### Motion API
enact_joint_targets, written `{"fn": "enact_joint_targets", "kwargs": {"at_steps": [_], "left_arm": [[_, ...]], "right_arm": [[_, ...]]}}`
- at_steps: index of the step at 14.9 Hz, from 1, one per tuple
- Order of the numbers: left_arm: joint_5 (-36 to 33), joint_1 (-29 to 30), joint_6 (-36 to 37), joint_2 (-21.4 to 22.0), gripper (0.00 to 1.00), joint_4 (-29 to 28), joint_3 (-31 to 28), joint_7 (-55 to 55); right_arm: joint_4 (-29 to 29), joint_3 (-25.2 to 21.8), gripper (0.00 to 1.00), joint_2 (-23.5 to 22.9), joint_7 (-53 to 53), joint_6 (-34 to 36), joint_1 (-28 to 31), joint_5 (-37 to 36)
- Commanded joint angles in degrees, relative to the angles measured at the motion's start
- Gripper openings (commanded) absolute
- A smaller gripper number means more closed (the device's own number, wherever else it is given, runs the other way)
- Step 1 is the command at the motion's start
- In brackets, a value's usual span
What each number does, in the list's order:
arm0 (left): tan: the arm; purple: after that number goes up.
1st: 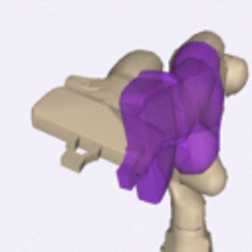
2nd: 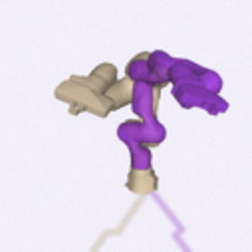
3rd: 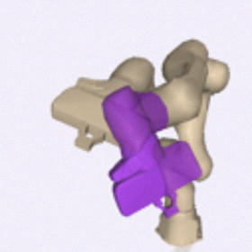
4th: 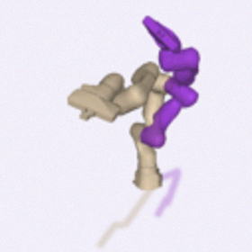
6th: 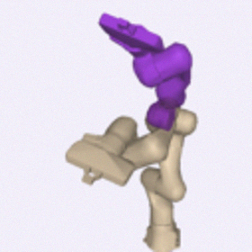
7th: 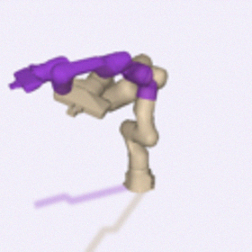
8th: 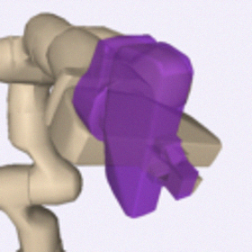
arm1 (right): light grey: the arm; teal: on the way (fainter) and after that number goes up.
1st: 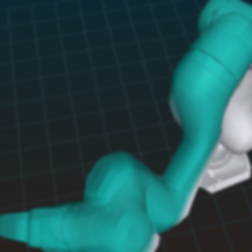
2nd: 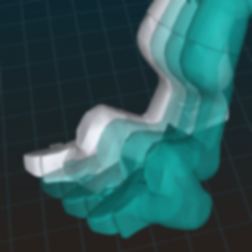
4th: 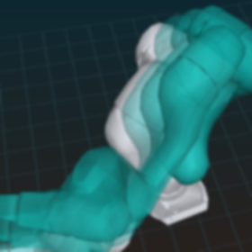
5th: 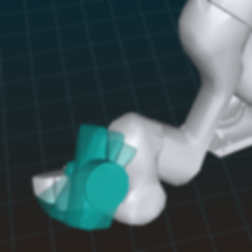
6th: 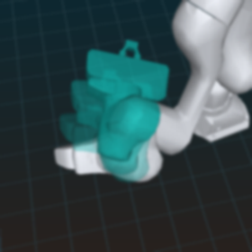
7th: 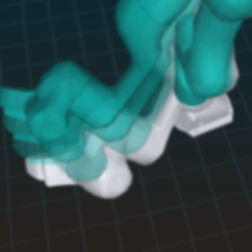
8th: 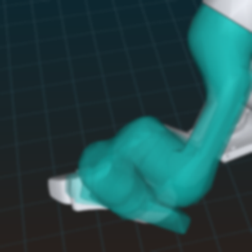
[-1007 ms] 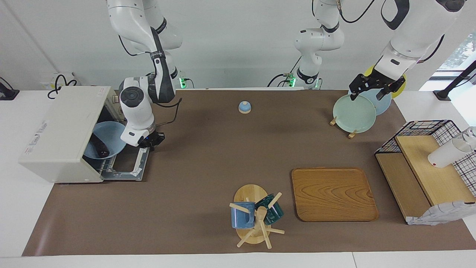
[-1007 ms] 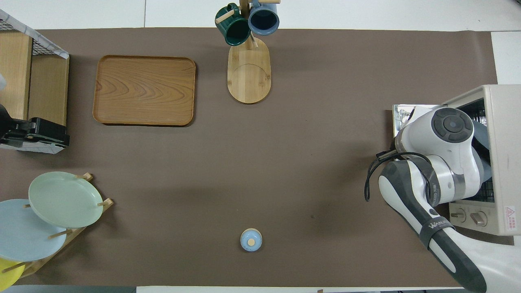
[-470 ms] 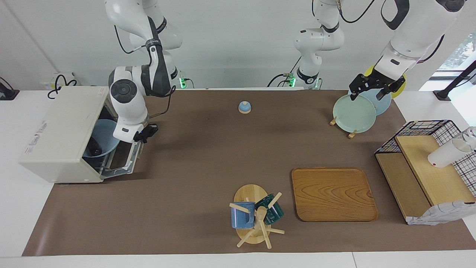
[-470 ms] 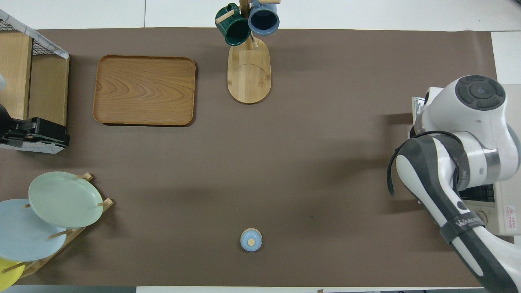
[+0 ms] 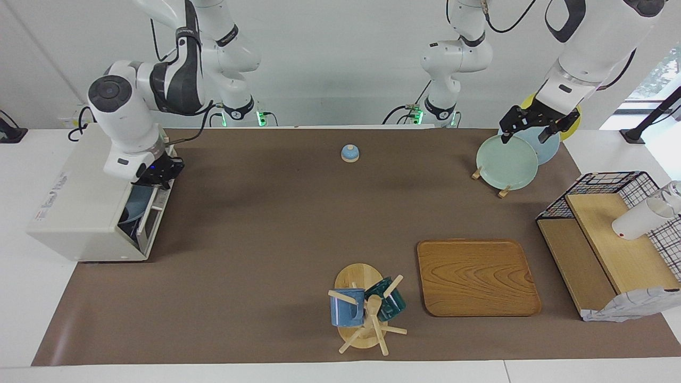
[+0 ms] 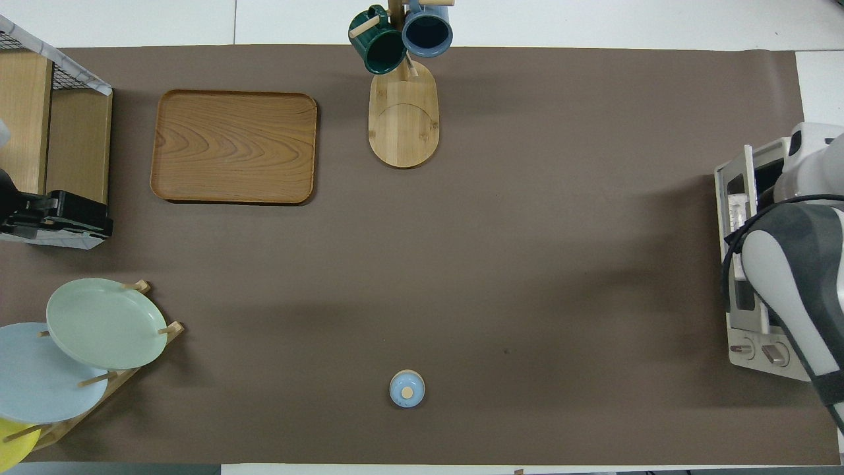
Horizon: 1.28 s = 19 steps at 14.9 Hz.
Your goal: Put eggplant into oven
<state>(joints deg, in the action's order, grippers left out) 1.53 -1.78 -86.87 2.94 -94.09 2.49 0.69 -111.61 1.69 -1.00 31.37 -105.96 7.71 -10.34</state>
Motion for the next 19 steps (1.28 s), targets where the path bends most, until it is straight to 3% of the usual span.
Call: {"fn": "enact_joint_targets", "kwargs": {"at_steps": [1,6,7,8,9,10,13,17,19], "left_arm": [[-0.39,0.9,0.29,0.75,1.0,-0.13,0.59,0.19],[-0.39,0.9,0.3,0.75,1.0,-0.13,0.59,0.19],[-0.39,0.9,0.3,0.75,1.0,-0.13,0.59,0.19],[-0.39,0.9,0.3,0.75,1.0,-0.13,0.59,0.19],[-0.3,0.9,0.3,0.75,1.0,-0.13,0.59,0.19],[-0.3,0.9,0.3,0.75,1.0,-0.13,0.59,0.19],[-0.39,0.9,0.3,0.75,1.0,-0.13,0.59,0.19],[-0.39,0.9,0.29,0.75,1.0,-0.13,0.59,0.19],[-0.39,0.9,0.3,0.75,1.0,-0.13,0.59,0.19]], "right_arm": [[-0.36,-0.46,0.01,-0.59,2.56,1.18,2.31,-1.27],[13.33,0.86,0.1,-0.49,-4.62,14.36,-0.4,4.88],[15.18,0.95,0.19,-0.58,-8.39,15.86,-2.33,4.89],[15.98,0.95,0.34,-0.58,-12.08,16.57,-3.92,4.89],[15.99,0.95,0.6,-0.5,-14.38,16.67,-4.37,4.97],[15.99,0.95,1.0,-0.24,-15.1,17.01,-4.37,5.67],[16.25,0.95,1.0,0.03,-24.2,18.6,-4.29,9.37],[19.15,1.65,1.0,-1.81,-25.74,19.74,-4.46,9.19],[19.59,-0.18,1.0,-1.38,-26.09,20.53,-8.73,8.32]]}}
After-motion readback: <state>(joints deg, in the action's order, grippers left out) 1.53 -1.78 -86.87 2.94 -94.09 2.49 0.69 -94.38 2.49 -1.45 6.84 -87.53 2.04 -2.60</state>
